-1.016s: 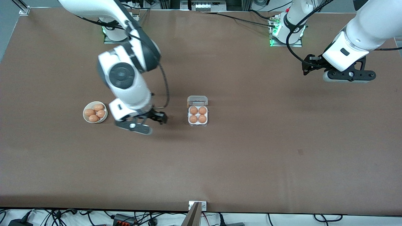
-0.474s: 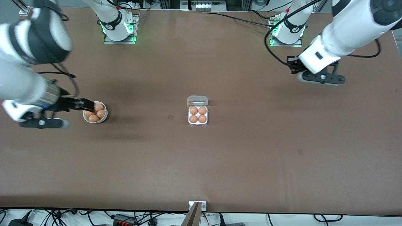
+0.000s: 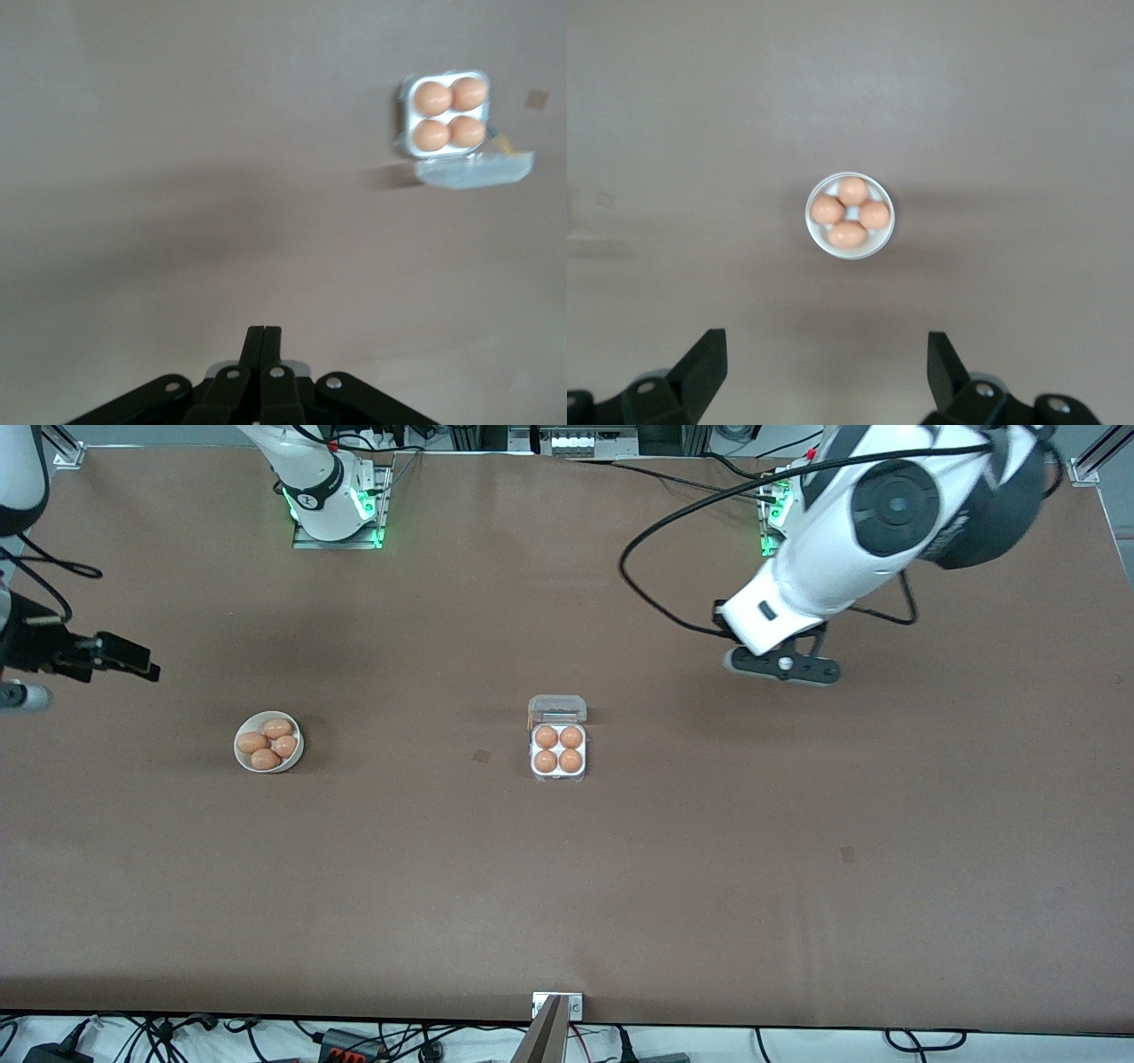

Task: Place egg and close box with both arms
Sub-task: 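Lower the left gripper onto the open clear lid of the box, then swing the lid over the eggs and press it shut with the left gripper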

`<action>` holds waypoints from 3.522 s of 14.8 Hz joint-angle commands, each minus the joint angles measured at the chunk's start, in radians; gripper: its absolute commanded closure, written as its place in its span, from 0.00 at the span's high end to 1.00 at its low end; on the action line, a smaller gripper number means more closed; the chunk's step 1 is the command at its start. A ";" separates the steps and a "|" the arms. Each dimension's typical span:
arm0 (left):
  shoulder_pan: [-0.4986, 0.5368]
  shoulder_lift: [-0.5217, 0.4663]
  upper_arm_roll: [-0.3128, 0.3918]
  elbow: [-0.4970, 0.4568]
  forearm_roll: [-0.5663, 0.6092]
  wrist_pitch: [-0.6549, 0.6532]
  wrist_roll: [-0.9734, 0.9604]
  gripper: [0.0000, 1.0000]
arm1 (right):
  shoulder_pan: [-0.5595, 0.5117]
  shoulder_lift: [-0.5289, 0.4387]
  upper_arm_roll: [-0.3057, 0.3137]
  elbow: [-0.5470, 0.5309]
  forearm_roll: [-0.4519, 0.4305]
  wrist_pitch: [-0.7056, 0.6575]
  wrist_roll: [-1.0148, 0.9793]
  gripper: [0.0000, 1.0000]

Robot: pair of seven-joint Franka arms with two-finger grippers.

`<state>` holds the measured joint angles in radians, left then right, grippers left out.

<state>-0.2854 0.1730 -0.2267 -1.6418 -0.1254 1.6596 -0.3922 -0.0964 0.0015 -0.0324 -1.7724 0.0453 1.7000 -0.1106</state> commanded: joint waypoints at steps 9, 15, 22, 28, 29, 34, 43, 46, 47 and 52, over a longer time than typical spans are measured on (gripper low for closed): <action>-0.211 0.246 -0.003 0.039 -0.010 0.195 -0.092 0.00 | 0.015 -0.051 -0.029 0.010 -0.047 -0.069 -0.020 1.00; -0.279 0.383 -0.002 0.117 0.000 0.235 -0.206 0.00 | 0.010 -0.026 0.006 0.045 -0.044 -0.072 -0.020 1.00; -0.325 0.505 0.000 0.188 -0.002 0.305 -0.231 0.00 | 0.043 -0.024 0.009 0.054 -0.044 -0.065 -0.011 1.00; -0.322 0.559 0.001 0.217 -0.005 0.364 -0.249 0.00 | 0.040 -0.023 0.008 0.054 -0.042 -0.069 -0.011 1.00; -0.322 0.571 0.001 0.235 -0.005 0.364 -0.251 0.00 | 0.038 -0.023 0.008 0.053 -0.041 -0.071 -0.012 1.00; -0.325 0.595 0.001 0.250 -0.005 0.364 -0.249 0.00 | 0.037 -0.023 0.006 0.053 -0.041 -0.069 -0.014 1.00; -0.322 0.654 0.009 0.333 -0.002 0.364 -0.243 0.00 | 0.037 -0.023 0.006 0.053 -0.039 -0.071 -0.015 1.00; -0.317 0.655 0.012 0.333 0.000 0.365 -0.237 0.00 | 0.037 -0.023 0.006 0.053 -0.039 -0.071 -0.015 1.00; -0.314 0.655 0.015 0.335 0.001 0.365 -0.235 0.00 | 0.037 -0.023 0.006 0.053 -0.039 -0.071 -0.015 1.00; -0.314 0.669 0.027 0.375 0.001 0.361 -0.241 0.00 | 0.037 -0.023 0.006 0.053 -0.039 -0.071 -0.015 1.00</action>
<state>-0.5979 0.8161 -0.1993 -1.3146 -0.1258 2.0325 -0.6298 -0.0586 -0.0255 -0.0264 -1.7399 0.0118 1.6503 -0.1240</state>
